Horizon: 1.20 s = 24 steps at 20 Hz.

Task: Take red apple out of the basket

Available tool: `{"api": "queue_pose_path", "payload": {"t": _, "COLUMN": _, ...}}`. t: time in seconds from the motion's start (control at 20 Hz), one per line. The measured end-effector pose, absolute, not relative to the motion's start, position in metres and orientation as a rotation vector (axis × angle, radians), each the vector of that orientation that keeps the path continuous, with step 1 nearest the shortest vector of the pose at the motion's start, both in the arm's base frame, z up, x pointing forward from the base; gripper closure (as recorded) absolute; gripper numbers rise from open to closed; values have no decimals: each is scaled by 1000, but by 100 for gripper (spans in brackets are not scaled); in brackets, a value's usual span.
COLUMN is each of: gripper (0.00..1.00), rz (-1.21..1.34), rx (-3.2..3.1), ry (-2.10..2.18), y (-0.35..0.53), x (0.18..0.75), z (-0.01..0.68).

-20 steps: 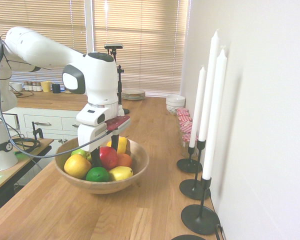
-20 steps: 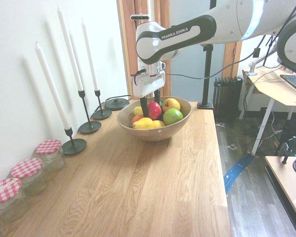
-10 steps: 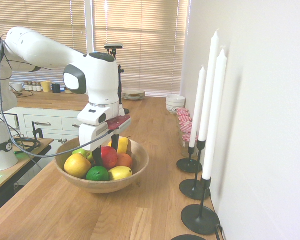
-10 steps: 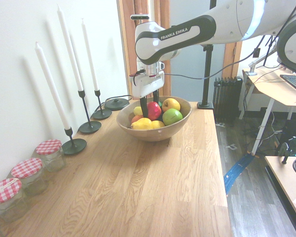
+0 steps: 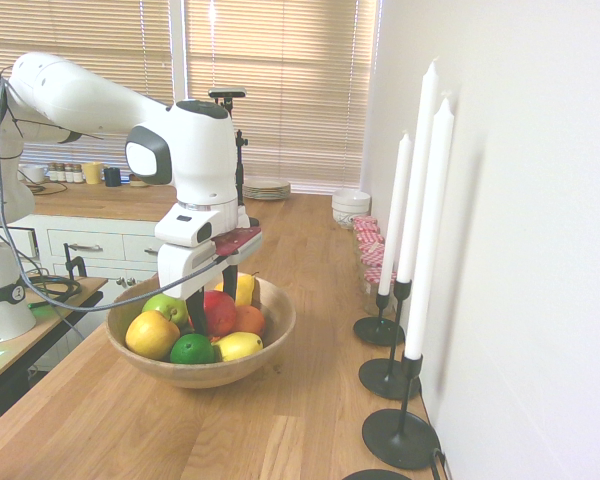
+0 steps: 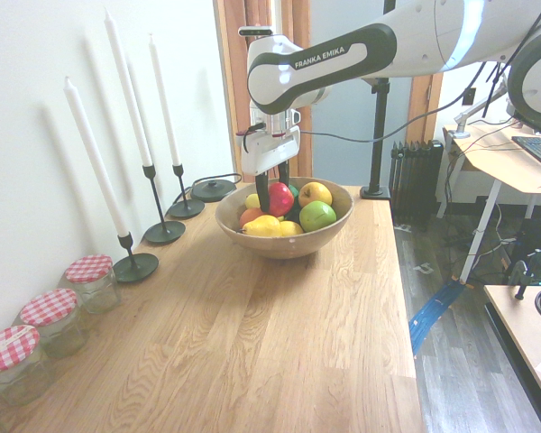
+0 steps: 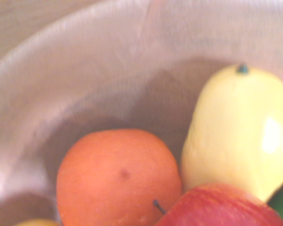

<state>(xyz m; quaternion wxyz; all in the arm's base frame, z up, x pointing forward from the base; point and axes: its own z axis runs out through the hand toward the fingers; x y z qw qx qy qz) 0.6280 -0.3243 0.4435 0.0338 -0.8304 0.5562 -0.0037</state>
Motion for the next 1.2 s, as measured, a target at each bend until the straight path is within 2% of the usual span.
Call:
{"api": "queue_pose_path", "payload": {"t": 0.35, "gripper": 100, "rz": -136, "rx": -2565, "ry": 1623, "y": -282, "x": 633, "z": 510}}
{"api": "queue_pose_path", "payload": {"t": 0.7, "gripper": 100, "rz": -210, "rx": -2611, "ry": 1473, "y": -169, "x": 648, "z": 567}}
{"api": "queue_pose_path", "payload": {"t": 0.95, "gripper": 100, "rz": -187, "rx": -2679, "ry": 1382, "y": -81, "x": 655, "z": 555}}
{"api": "queue_pose_path", "payload": {"t": 1.2, "gripper": 100, "rz": -158, "rx": -2754, "ry": 1327, "y": -8, "x": 658, "z": 510}}
